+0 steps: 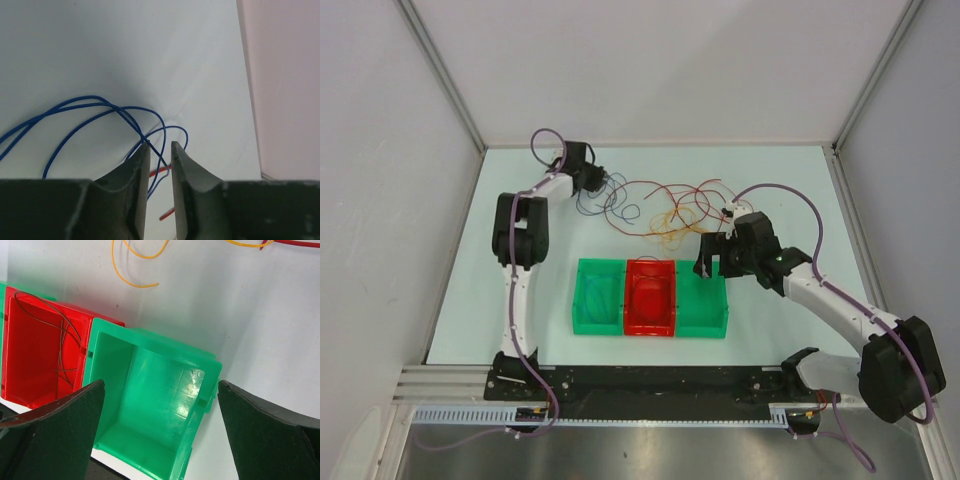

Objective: Untangle the cables
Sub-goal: Pick up the cable from the cable.

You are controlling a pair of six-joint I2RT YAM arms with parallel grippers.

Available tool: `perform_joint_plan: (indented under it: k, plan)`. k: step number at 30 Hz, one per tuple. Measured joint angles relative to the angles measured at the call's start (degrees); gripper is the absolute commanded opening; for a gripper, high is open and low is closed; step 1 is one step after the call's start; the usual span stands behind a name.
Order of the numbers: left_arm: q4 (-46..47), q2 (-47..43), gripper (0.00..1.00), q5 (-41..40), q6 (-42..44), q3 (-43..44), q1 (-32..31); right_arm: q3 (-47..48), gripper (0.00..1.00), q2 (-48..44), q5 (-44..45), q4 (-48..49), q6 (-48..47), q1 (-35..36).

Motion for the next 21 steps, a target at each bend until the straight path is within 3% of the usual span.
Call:
perform_joint_plan:
  k: [3, 11, 21]
  plan:
    - [-0.37, 1.90, 0.00, 0.00, 0.09, 2.32, 0.04, 0.00, 1.00, 0.02, 0.04, 0.02, 0.04, -0.09]
    - [-0.66, 1.70, 0.00, 0.02, 0.90, 1.88, 0.07, 0.00, 1.00, -0.63, 0.02, -0.02, 0.44, -0.13]
    - [-1.46, -12.87, 0.00, 2.67, 6.08, 2.95, 0.07, 0.00, 1.00, -2.91, -1.79, -0.26, 2.01, -0.13]
